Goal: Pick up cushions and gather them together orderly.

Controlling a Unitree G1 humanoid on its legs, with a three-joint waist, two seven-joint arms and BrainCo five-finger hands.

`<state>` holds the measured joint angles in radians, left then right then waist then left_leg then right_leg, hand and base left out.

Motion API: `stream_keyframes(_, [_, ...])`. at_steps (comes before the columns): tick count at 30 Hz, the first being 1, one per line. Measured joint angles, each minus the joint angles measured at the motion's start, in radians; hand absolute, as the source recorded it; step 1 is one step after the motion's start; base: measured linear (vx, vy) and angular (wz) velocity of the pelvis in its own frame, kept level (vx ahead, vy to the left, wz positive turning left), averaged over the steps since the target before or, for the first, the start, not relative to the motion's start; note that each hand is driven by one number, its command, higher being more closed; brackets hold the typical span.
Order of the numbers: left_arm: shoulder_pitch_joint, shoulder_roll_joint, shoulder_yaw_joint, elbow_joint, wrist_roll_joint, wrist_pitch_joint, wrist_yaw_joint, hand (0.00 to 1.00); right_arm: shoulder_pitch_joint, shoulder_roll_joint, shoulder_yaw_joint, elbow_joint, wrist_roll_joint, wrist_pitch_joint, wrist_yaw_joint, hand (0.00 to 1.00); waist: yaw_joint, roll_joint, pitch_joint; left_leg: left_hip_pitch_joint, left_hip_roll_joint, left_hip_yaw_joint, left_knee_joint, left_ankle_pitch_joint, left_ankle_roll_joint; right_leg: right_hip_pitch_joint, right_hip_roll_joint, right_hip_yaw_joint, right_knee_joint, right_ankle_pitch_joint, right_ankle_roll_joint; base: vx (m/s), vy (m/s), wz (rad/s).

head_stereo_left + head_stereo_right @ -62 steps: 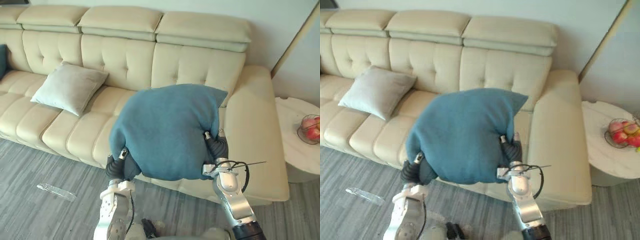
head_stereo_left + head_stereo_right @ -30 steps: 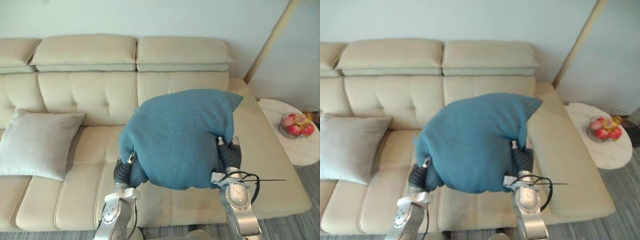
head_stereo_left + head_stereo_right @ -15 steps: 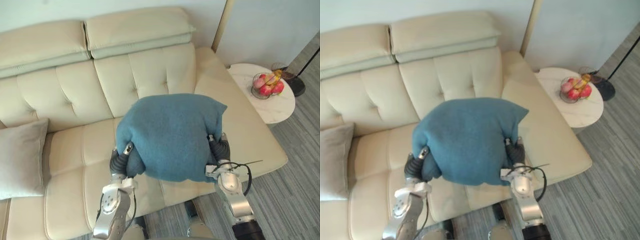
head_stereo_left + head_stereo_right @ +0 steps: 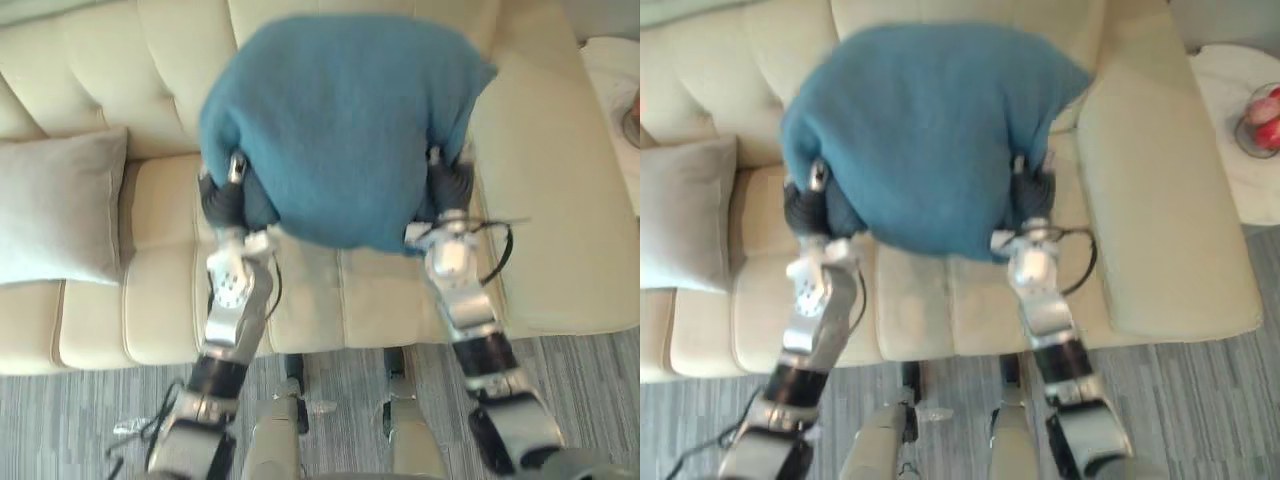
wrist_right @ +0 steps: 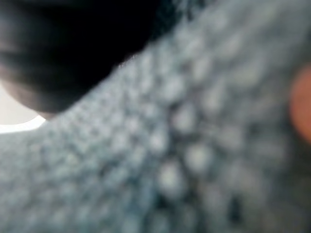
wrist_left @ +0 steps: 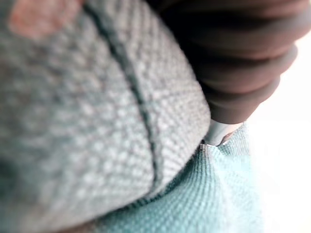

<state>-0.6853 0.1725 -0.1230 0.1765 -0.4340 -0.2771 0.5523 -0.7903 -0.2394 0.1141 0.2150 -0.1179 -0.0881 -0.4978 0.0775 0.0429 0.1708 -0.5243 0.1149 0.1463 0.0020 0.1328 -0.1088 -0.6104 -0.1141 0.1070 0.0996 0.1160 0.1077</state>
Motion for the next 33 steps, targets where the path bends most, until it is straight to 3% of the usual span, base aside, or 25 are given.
stream_keyframes(5, [-0.319, 0.02, 0.041, 0.205, -0.002, -0.034, 0.037, 1.0, -0.309, -0.044, -0.033, 0.137, -0.041, 0.009, -0.073, 1.0, 0.007, 0.03, 0.063, -0.066, -0.004, -0.023, -0.072, 0.069, -0.004, -0.082, 0.001, -0.023, -0.001, 0.015, 0.001, -0.05, -0.009, 0.17])
stream_keyframes(9, [-0.444, 0.007, 0.092, 0.347, -0.004, -0.035, 0.037, 1.0, -0.441, -0.047, -0.035, 0.273, -0.041, 0.026, -0.09, 1.0, 0.007, 0.045, 0.107, -0.097, -0.006, -0.023, -0.102, 0.112, -0.012, -0.112, -0.006, -0.045, -0.002, 0.016, 0.001, -0.02, -0.001, 0.15])
stream_keyframes(10, [-0.466, -0.001, 0.109, 0.382, -0.005, -0.032, 0.037, 1.0, -0.475, -0.043, -0.035, 0.327, -0.039, 0.032, -0.09, 0.0, 0.006, 0.046, 0.109, -0.114, -0.005, -0.023, -0.103, 0.114, -0.013, -0.13, -0.006, -0.048, -0.002, 0.016, 0.001, 0.0, -0.005, 0.1])
stream_keyframes(12, [-0.49, -0.017, 0.126, 0.418, -0.012, -0.029, 0.036, 1.0, -0.522, -0.043, -0.039, 0.401, -0.037, 0.042, -0.094, 0.0, 0.006, 0.054, 0.137, -0.131, -0.003, -0.024, -0.103, 0.124, -0.016, -0.142, -0.008, -0.054, -0.002, 0.016, 0.001, -0.01, -0.005, 0.12])
stream_keyframes(13, [-0.502, -0.031, 0.13, 0.429, -0.011, -0.028, 0.036, 0.0, -0.53, -0.046, -0.054, 0.42, -0.035, 0.049, -0.094, 0.0, 0.006, 0.058, 0.156, -0.145, -0.005, -0.023, -0.103, 0.135, -0.031, -0.151, -0.009, -0.058, -0.001, 0.015, 0.0, -0.02, -0.012, 0.18])
stream_keyframes(17, [-0.535, -0.074, 0.136, 0.512, -0.007, -0.019, 0.029, 0.0, -0.555, -0.063, -0.074, 0.514, 0.007, 0.059, -0.082, 0.0, 0.004, 0.067, 0.195, -0.207, -0.003, -0.022, -0.103, 0.15, -0.031, -0.225, -0.007, -0.072, 0.043, 0.003, -0.006, -0.02, 0.001, 0.11])
stream_keyframes(22, [-0.512, -0.1, 0.148, 0.622, -0.01, 0.049, -0.056, 0.0, -0.565, -0.081, -0.095, 0.558, 0.069, 0.064, -0.005, 0.0, -0.022, 0.068, 0.243, -0.279, -0.001, -0.019, -0.104, 0.166, -0.043, -0.337, -0.006, -0.072, 0.138, -0.032, -0.01, -0.04, -0.034, 0.07])
stream_keyframes(33, [-0.363, -0.096, 0.182, 0.619, -0.001, 0.049, -0.146, 0.0, -0.437, -0.085, -0.146, 0.547, 0.181, 0.014, 0.038, 0.0, -0.04, 0.062, 0.272, -0.237, 0.002, 0.024, -0.105, 0.152, -0.037, -0.349, -0.006, -0.05, 0.226, -0.066, -0.007, -0.03, -0.044, -0.03])
